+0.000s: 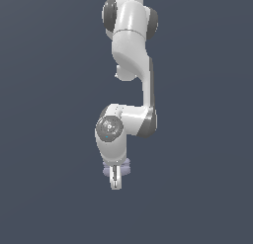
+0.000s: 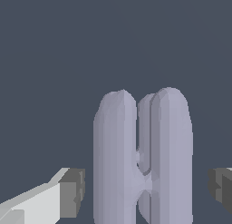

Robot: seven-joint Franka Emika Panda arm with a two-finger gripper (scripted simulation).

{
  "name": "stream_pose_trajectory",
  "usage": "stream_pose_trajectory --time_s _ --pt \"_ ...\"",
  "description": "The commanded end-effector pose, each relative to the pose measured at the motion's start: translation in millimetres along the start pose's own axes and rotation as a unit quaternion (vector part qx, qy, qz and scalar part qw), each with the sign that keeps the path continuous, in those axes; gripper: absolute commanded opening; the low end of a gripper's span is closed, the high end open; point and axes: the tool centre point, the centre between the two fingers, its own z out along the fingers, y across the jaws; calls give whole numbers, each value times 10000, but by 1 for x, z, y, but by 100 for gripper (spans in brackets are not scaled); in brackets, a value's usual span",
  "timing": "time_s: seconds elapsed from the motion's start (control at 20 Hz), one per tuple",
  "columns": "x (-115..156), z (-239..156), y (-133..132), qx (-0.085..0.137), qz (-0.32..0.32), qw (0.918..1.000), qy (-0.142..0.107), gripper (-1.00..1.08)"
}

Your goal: Pick up the object and move it to a goal position.

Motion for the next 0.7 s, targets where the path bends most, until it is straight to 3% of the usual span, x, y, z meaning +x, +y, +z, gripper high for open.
stream_pose_trajectory --time_s 0.0,0.4,0.45,0.65 --pt "0 14 1 -4 9 10000 -1 100" --pt "0 22 -1 -4 8 10000 1 100" --pt "0 22 -1 -4 8 10000 1 -100" --pt "0 22 -1 -4 8 10000 1 -100"
